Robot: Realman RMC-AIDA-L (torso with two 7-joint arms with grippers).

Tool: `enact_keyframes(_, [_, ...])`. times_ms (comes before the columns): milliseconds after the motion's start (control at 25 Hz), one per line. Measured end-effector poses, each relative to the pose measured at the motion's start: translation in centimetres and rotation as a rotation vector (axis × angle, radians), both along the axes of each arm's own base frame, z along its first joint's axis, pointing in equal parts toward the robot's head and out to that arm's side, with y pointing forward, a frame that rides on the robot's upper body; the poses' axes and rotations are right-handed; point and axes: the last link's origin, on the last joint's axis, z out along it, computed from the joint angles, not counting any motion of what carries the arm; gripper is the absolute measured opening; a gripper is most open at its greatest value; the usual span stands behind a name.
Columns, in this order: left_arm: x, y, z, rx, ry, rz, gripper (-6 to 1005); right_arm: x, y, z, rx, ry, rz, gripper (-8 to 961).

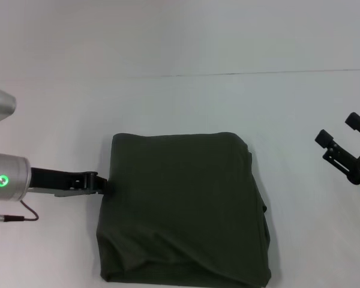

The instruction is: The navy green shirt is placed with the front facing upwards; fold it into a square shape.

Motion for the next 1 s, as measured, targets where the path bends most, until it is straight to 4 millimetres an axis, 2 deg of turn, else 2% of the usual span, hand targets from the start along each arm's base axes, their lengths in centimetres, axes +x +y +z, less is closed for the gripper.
enact_keyframes(320, [-1.0, -0.9, 0.5, 0.021, -0.035, 0.035, 51, -0.2, 0.3, -0.2, -0.005, 0.002, 0.002, 845])
enact_keyframes(800, [-0.6, -0.8, 1.3, 0.085, -0.131, 0.016, 51, -0.2, 0.4, -0.3, -0.007, 0.003, 0.000, 845])
enact_keyframes(1000, [-1.3, -1.4, 2.3, 0.147, -0.182, -0.005, 144, -0.2, 0.4, -0.3, -0.009, 0.003, -0.002, 845])
